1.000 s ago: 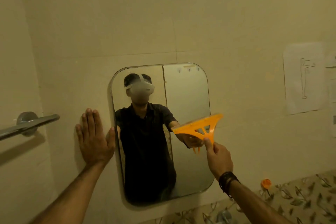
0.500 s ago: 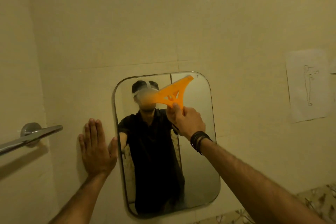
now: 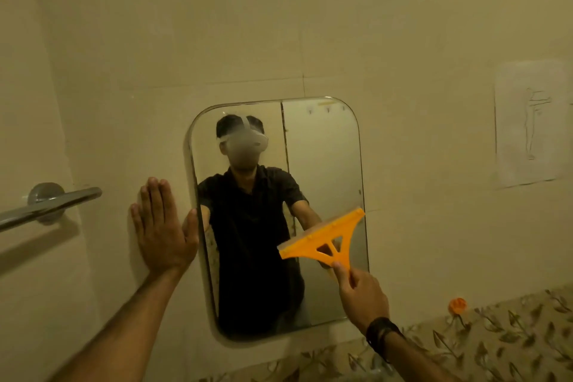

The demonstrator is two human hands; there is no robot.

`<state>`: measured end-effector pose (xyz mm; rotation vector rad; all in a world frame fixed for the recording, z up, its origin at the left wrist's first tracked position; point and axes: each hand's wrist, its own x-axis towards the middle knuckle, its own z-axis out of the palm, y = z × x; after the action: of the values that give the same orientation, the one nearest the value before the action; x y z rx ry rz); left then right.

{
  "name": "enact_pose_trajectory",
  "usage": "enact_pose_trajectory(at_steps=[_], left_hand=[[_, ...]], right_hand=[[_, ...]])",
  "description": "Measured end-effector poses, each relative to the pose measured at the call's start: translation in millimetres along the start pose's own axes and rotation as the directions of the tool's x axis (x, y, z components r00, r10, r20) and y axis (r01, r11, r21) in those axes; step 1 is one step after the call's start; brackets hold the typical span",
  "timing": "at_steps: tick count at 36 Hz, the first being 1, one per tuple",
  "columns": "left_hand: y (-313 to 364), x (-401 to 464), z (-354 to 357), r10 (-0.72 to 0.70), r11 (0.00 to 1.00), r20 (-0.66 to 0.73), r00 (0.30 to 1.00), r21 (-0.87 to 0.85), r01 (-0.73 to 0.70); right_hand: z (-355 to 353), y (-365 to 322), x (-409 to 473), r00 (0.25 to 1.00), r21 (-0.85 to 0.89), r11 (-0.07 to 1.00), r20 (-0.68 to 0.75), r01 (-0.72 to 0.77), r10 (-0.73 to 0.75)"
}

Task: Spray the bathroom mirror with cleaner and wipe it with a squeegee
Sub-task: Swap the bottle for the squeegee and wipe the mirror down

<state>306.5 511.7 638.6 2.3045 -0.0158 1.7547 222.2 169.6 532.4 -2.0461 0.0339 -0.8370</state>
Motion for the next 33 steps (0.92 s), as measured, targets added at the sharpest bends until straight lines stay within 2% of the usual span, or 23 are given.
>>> enact_pose_trajectory(at_steps=[4, 8, 12, 17, 19, 23, 27, 33], left_hand=[[0, 0, -2, -0.001, 1.000, -0.001, 1.000, -0.016, 0.001], [1, 0, -2, -0.005, 1.000, -0.012, 1.000, -0.023, 0.005], [2, 0, -1, -0.012, 1.000, -0.017, 1.000, -0.001, 0.012], [2, 0, -1, -0.003, 1.000, -0.027, 1.000, -0.005, 0.003], [2, 1, 0, 0.003, 1.000, -0.031, 1.000, -0.007, -0.004], [2, 1, 1, 0.003, 1.000, -0.037, 0.999, -0.001, -0.003], [1, 1, 2, -0.001, 1.000, -0.031, 1.000, 0.018, 0.002], [0, 0, 3, -0.001, 1.000, -0.031, 1.000, 0.022, 0.002]], right_hand=[[-11, -7, 6, 0.997, 0.027, 0.998, -0.062, 0.054, -0.052], [-37, -34, 30, 0.974, 0.137, 0.982, -0.203, 0.126, -0.097], [-61, -72, 69, 0.961, 0.259, 0.960, -0.274, 0.104, -0.031], [-67, -89, 100, 0.979, 0.120, 0.992, -0.201, 0.042, -0.017], [-61, -83, 99, 0.985, 0.130, 0.991, -0.171, 0.015, 0.008], [-42, -56, 81, 0.990, 0.180, 0.982, -0.122, -0.048, 0.070], [-27, -23, 43, 0.994, 0.133, 0.988, -0.057, -0.083, 0.092], [0, 36, -19, 0.979, 0.108, 0.973, 0.045, -0.203, 0.200]])
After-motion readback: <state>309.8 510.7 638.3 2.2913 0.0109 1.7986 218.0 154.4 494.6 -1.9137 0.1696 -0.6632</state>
